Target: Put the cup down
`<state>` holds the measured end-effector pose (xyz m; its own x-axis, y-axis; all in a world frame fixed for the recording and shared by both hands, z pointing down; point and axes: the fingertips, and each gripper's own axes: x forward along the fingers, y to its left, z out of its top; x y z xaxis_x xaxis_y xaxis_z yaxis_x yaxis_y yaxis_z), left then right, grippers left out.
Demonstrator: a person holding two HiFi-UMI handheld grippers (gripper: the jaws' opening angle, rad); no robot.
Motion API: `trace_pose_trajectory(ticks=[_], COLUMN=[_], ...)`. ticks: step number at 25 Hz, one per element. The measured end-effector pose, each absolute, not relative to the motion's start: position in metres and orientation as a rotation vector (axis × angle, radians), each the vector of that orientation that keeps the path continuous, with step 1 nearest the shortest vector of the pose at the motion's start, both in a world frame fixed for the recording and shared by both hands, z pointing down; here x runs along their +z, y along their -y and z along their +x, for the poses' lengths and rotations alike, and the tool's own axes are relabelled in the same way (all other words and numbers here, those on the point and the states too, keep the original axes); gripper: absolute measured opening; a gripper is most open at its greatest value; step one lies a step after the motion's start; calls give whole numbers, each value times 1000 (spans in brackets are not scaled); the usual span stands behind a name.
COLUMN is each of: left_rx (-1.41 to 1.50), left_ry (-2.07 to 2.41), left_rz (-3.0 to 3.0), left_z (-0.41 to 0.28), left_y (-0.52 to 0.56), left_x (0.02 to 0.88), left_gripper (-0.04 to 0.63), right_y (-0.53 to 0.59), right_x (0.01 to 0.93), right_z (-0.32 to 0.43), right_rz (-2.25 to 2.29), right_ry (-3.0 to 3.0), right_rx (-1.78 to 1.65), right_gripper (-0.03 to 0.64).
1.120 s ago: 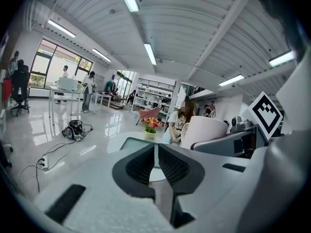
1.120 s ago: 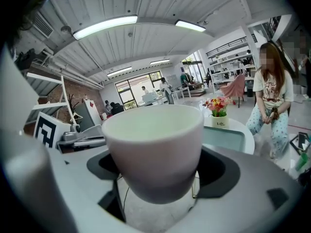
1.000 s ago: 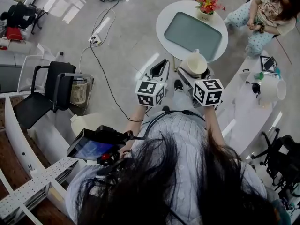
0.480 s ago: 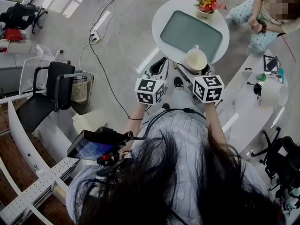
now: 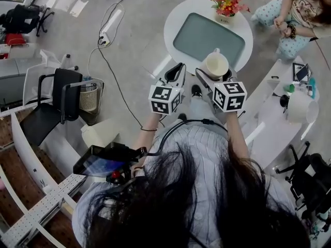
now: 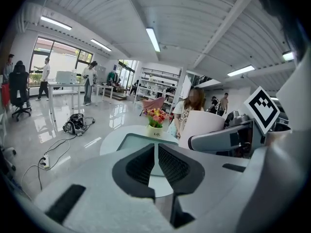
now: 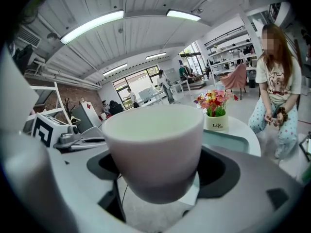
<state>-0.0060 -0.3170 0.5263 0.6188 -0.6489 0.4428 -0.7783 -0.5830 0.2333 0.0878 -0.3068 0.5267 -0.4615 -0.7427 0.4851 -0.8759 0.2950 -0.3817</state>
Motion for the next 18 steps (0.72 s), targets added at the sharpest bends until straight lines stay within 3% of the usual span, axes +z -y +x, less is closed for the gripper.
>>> trace_pose_trajectory(ticks=[18], left_rx=[506], left_ry=[1145], left_rz=[2382], left_z=[6], left_y=[361], left_x=[556], left_gripper=[37], right_y=[374], right_x=[576], right_z=[90], right_rz=[1348], right_ry=[2300], right_rx=[769], right_gripper=[434])
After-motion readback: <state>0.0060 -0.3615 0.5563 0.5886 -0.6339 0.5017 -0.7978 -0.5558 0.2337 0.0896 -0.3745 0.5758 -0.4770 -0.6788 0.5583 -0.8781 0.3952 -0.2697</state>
